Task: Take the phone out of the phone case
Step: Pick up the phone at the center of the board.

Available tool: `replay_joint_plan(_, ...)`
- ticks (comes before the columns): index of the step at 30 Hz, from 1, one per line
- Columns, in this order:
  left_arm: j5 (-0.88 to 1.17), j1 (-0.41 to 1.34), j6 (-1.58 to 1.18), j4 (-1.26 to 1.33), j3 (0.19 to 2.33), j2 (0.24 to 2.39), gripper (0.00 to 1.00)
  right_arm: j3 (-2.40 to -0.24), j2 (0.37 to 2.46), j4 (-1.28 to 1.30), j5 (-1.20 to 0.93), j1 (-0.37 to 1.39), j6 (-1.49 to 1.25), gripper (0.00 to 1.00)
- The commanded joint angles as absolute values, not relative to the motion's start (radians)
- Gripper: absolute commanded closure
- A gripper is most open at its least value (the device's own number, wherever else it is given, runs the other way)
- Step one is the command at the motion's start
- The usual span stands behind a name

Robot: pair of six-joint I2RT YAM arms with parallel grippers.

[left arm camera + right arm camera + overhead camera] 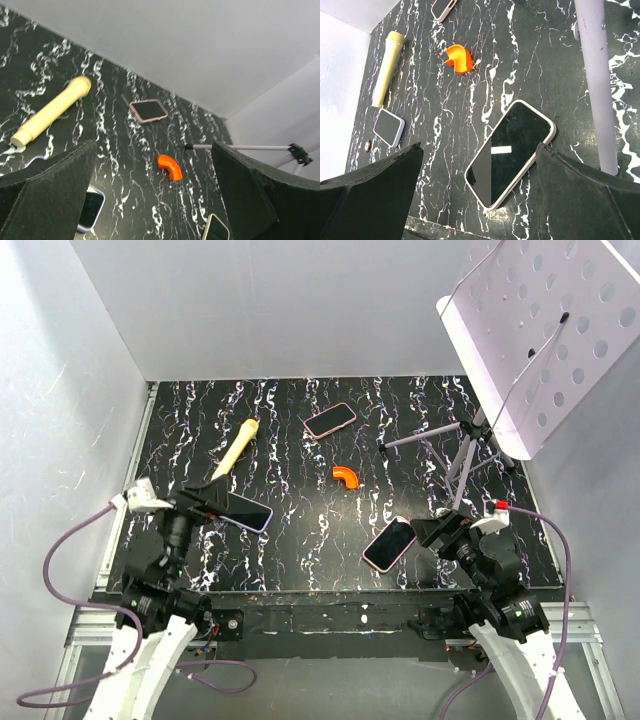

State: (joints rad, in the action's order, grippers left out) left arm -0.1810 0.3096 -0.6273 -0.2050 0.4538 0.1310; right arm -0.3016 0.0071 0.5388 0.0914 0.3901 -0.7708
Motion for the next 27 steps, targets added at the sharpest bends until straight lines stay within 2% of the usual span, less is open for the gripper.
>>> replay_joint_plan(1,-0.203,0.305,-0.664,-0.371,0.595,0.352,0.0,-0.371,0.053,0.482,0.132,0.387,-0.747,0.0)
replay_joint_plan(9,-0.23,0.304,-0.745,-0.733,0.886,0.773,0.0,-0.44,0.231,0.497,0.15,0.387,-0.727,0.0)
replay_joint_plan(18,-0.213,0.302,-0.983,-0.776,0.822,0.914,0.01,-0.492,0.428,0.431,-0.032,0.387,-0.664,0.0)
replay_joint_plan(27,-0.146,0.288,-1.181,-0.985,0.994,1.241,0.0,-0.515,0.535,0.385,-0.173,0.388,-0.621,0.0)
